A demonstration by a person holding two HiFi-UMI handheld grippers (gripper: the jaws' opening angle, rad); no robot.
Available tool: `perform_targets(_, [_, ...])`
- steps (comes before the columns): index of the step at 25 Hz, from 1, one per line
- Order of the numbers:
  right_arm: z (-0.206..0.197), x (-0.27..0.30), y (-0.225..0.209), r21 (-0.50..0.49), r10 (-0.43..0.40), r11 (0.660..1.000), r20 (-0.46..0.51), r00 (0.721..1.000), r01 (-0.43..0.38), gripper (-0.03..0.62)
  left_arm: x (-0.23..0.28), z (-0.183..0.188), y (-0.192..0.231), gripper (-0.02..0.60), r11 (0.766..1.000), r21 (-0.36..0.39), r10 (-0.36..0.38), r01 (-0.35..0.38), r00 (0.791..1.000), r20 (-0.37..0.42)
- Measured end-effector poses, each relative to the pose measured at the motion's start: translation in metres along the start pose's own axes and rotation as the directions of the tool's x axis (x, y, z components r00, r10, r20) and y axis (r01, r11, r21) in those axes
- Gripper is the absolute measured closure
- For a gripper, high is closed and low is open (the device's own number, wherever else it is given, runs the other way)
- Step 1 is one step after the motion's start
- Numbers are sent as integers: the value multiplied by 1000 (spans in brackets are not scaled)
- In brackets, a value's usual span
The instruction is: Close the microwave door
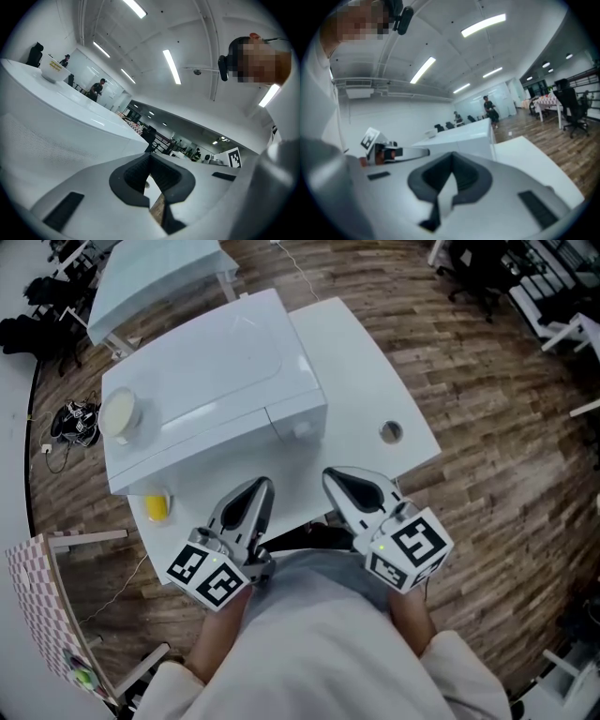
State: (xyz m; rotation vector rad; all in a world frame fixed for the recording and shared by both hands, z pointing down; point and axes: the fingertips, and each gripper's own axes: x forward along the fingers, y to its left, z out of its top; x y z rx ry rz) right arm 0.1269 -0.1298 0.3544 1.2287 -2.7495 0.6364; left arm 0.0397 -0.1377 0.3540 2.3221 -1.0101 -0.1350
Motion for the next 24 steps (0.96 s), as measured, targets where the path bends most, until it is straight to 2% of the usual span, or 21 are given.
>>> perform_targets(6, [7, -1, 2, -22, 67, 998, -18, 998, -67, 571, 0, -3, 1, 565, 1000, 4, -1, 1, 1000, -17])
perform_targets(24, [4, 3, 6, -1, 113, 994, -90, 990, -113, 571, -7, -5, 19, 565, 998, -58, -10, 8, 1000, -24])
